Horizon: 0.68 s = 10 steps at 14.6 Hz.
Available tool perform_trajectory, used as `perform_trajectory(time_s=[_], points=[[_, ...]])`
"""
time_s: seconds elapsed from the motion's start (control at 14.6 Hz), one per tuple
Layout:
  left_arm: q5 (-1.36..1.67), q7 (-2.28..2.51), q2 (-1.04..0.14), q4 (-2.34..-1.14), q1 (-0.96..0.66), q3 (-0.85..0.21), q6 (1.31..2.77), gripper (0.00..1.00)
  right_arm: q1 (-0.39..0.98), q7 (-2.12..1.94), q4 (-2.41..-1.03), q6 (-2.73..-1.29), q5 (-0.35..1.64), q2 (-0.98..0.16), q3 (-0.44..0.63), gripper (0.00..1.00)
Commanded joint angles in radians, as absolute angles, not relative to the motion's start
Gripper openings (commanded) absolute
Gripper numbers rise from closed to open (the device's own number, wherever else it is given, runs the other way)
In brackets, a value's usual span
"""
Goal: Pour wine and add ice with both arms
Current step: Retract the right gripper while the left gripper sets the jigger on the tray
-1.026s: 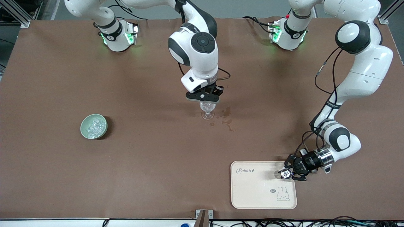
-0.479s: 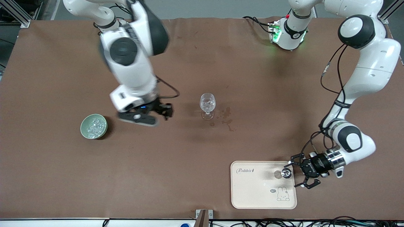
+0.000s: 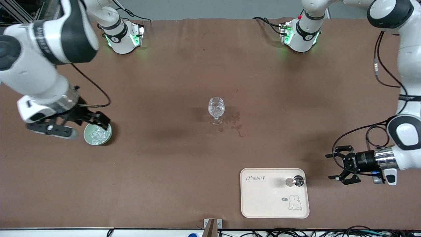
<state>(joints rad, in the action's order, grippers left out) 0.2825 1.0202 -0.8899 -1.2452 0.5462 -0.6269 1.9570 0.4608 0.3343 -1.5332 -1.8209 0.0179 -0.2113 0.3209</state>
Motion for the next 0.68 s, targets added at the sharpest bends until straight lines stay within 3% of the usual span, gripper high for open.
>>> perform_trajectory(time_s=[0.0, 0.62], points=[[0.169, 1.022, -0.755, -1.293, 0.531, -0.626, 1.886, 1.00, 0.370, 0.227, -1.626, -1.836, 0.002, -0.127, 0.299, 1.00], [-0.207, 0.659, -0.467, -1.293, 0.523, -0.738, 1.678, 1.00, 0.227, 0.043, -1.646, -1.743, 0.002, -0.040, 0.299, 1.00]])
